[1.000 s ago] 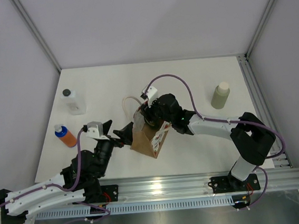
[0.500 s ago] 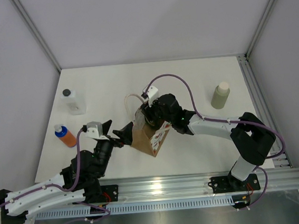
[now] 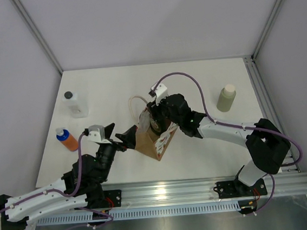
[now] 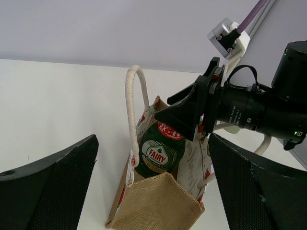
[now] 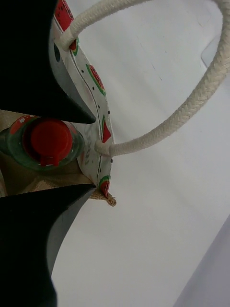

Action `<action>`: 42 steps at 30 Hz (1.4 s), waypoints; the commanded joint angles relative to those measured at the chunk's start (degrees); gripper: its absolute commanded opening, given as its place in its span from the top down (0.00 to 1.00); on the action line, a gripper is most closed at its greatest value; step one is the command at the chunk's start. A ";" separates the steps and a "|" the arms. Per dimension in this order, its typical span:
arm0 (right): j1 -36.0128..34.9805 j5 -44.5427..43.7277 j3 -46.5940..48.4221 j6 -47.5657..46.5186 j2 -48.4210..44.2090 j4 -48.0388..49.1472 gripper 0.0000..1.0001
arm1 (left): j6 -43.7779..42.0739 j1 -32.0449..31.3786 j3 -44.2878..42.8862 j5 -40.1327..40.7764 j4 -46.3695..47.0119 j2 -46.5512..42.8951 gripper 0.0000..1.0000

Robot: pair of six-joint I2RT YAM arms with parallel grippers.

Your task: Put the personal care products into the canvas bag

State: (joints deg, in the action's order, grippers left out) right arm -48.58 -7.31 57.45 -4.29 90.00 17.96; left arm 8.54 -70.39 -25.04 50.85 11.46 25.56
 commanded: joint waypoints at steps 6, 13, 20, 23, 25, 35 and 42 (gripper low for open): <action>-0.29 -7.61 6.26 -0.10 -6.75 -4.59 0.42 | -0.27 -0.10 0.60 0.39 2.07 -0.16 0.01; 1.63 -23.25 8.02 4.02 -16.50 -8.01 0.20 | -1.33 -0.01 0.43 0.65 3.48 2.21 0.01; 16.72 -30.73 11.28 18.95 -18.02 -24.61 0.01 | -1.59 0.08 0.95 0.65 3.83 1.77 0.01; 22.97 -32.41 10.40 21.77 -17.31 -28.57 0.01 | -1.59 0.08 1.04 0.39 4.09 1.60 0.01; 25.10 -33.29 9.79 22.49 -16.35 -29.73 0.01 | -1.42 0.17 0.87 0.04 3.83 1.77 0.01; 30.29 -36.98 5.48 24.24 -10.02 -31.31 0.01 | -1.15 0.08 0.78 -0.31 3.48 1.77 0.01; 32.14 -37.70 2.85 23.89 -5.97 -28.95 0.00 | -1.24 0.17 0.25 -0.05 3.21 2.91 0.01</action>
State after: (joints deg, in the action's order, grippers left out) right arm -17.37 -42.87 61.14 18.44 83.42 -12.91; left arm 7.88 -70.37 -24.40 50.81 12.97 27.94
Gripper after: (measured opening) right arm 0.993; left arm 0.994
